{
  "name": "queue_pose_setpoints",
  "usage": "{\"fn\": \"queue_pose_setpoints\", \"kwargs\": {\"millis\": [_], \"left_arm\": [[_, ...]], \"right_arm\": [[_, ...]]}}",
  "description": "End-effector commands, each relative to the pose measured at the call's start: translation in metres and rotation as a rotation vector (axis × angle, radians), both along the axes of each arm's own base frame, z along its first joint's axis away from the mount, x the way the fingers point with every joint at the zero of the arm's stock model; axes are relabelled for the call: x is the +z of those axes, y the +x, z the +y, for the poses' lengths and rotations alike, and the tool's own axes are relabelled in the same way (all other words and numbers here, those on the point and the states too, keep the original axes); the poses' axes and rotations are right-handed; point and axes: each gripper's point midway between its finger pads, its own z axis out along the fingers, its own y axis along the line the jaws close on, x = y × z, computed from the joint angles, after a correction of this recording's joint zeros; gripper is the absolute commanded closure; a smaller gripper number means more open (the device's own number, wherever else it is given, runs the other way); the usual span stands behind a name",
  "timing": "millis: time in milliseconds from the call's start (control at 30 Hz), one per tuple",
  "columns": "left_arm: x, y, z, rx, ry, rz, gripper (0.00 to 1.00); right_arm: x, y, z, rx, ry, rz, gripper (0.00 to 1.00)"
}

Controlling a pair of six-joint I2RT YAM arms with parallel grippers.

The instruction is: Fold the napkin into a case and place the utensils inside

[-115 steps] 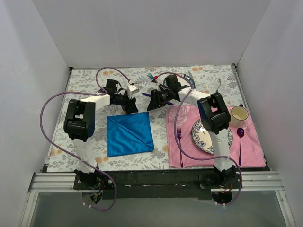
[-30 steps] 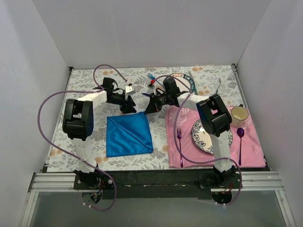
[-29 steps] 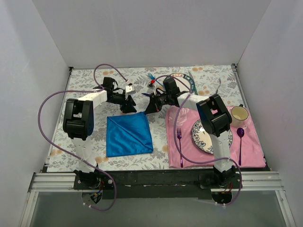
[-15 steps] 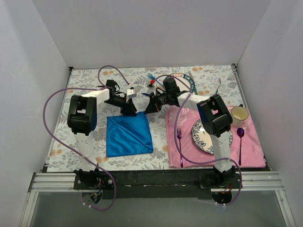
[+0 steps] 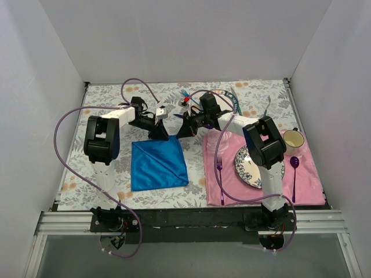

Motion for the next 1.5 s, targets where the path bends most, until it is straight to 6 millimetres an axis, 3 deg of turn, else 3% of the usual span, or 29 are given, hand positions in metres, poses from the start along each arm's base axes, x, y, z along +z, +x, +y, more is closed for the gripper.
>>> {"fn": "queue_pose_setpoints", "kwargs": {"millis": [0, 100, 133, 200, 233, 300, 467, 533, 833, 967, 1200, 1467], "left_arm": [[0.013, -0.001, -0.006, -0.030, -0.042, -0.016, 0.85], [0.015, -0.004, -0.005, -0.032, -0.041, -0.006, 0.91], [0.015, -0.005, -0.006, -0.028, -0.040, -0.003, 0.97], [0.016, -0.008, -0.004, -0.017, -0.034, -0.003, 1.00], [0.017, -0.005, -0.005, -0.013, -0.035, -0.024, 1.00], [0.018, -0.010, -0.004, -0.007, -0.030, -0.027, 1.00], [0.021, -0.009, -0.003, 0.008, -0.019, -0.056, 1.00], [0.022, -0.006, -0.003, 0.014, -0.011, -0.080, 1.00], [0.026, -0.001, -0.002, 0.032, -0.003, -0.129, 1.00], [0.029, -0.001, -0.002, 0.033, -0.003, -0.142, 1.00], [0.028, -0.004, -0.002, 0.026, 0.001, -0.152, 1.00], [0.023, -0.011, -0.004, 0.012, 0.020, -0.157, 1.00]], "right_arm": [[0.038, 0.001, 0.005, 0.035, 0.067, -0.106, 0.99], [0.039, 0.001, 0.005, 0.035, 0.069, -0.108, 0.99], [0.041, 0.002, 0.005, 0.031, 0.069, -0.110, 0.93], [0.043, 0.005, 0.006, 0.019, 0.061, -0.114, 0.81], [0.045, 0.007, 0.005, 0.011, 0.059, -0.119, 0.69], [0.047, 0.015, 0.003, -0.022, 0.038, -0.114, 0.59], [0.044, 0.024, -0.007, -0.067, -0.020, -0.063, 0.13], [0.040, 0.025, -0.009, -0.060, -0.043, -0.058, 0.05], [0.016, 0.034, 0.003, -0.020, -0.087, -0.010, 0.01], [0.004, 0.026, 0.010, 0.016, -0.110, 0.012, 0.04], [-0.022, 0.016, 0.005, 0.026, -0.160, 0.082, 0.06], [-0.015, 0.008, 0.009, 0.044, -0.113, 0.157, 0.21]]}}
